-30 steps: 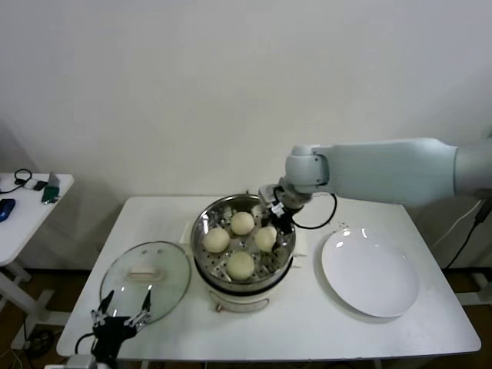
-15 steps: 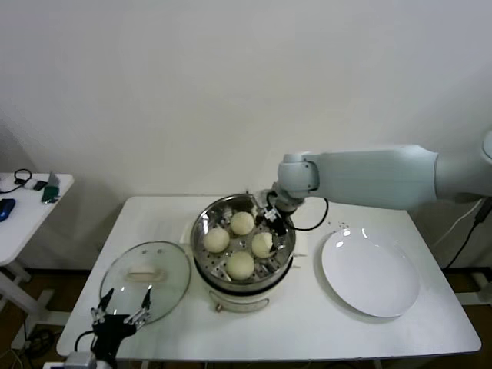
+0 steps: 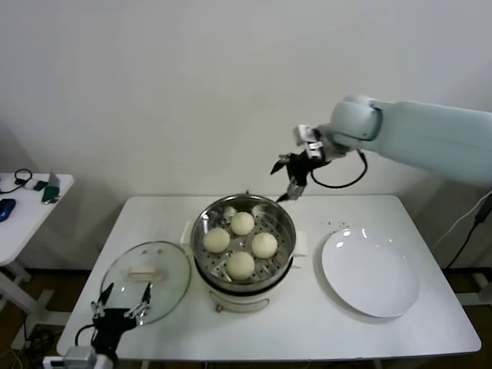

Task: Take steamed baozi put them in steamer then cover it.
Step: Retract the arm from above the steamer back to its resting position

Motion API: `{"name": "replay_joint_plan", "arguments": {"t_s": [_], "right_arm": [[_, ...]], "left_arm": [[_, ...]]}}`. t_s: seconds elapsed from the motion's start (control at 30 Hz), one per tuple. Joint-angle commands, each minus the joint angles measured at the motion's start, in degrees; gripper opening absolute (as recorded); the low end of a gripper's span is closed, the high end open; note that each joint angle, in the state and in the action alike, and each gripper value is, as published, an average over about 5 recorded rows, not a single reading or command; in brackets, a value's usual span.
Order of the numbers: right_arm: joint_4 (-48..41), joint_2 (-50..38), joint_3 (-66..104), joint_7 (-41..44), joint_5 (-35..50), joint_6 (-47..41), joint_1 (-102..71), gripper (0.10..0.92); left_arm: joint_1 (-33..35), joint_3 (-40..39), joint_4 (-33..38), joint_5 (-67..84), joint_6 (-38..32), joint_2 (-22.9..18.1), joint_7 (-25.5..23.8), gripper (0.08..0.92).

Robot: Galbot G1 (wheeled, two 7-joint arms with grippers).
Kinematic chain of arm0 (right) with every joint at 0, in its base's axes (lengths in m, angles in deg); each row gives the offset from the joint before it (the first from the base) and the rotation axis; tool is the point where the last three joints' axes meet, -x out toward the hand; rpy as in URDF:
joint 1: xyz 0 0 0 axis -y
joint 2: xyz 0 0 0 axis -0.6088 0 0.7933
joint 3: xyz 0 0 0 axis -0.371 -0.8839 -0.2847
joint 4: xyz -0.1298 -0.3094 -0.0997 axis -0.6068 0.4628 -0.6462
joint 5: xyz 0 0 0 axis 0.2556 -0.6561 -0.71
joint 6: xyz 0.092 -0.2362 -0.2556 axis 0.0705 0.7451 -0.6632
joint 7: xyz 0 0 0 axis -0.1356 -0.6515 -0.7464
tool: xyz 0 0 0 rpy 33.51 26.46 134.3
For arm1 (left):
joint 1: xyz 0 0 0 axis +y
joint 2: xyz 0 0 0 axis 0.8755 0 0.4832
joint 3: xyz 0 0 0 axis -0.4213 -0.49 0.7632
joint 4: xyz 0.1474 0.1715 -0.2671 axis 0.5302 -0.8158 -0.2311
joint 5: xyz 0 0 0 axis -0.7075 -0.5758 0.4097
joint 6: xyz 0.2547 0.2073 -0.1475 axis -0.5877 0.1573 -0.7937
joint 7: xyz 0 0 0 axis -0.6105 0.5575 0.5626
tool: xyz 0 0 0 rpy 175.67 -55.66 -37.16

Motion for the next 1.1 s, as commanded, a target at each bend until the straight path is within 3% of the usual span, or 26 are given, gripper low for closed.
{"name": "replay_joint_plan", "arguments": {"t_s": [0.03,0.17,0.27,0.4,0.53,0.8,0.93,1.1], "right_arm": [[4.79,-24.62,44.87,-29.15,-2.32,1.29,-41.68,0.823],[7.38,-31.1,56.72,-35.24,-1.03,8.3,-59.88,0.823],[8.06,-31.4,78.68,-36.93,0.59,12.83,-83.55,0.823],[10.21,-24.17,109.93,-37.46,-2.43,16.27,-113.68,0.823],[14.46,-13.71,123.59,-36.2,-5.59,19.47,-131.49,0.823],[15.81,3.48,126.75,-33.98,-10.33,25.23,-144.52,0.823],[15.38,8.22,123.94,-34.47,-10.44,27.41,-146.6,0.823],[15.25,12.5,121.04,-35.33,-10.92,29.21,-146.86,0.823]], "left_arm": [[-1.62,-0.35,-0.82,-1.16,-2.86,0.25,0.46,0.823],[-2.33,-0.51,-1.41,-1.8,-3.48,0.79,0.64,0.823],[-2.48,-0.84,-1.8,-2.83,-3.86,1.25,0.44,0.823],[-2.88,-1.25,-2.67,-5.18,-5.44,1.46,0.21,0.823],[-3.59,-1.3,-3.75,-8.24,-7.53,1.24,0.33,0.823],[-2.56,-1.1,-6.37,-19.34,-11.51,4.16,2.38,0.823],[-1.55,-0.54,-8.27,-36.26,-15.16,6.64,7.22,0.823],[-0.62,-0.3,-10.28,-57.2,-13.89,8.19,13.51,0.823]]}}
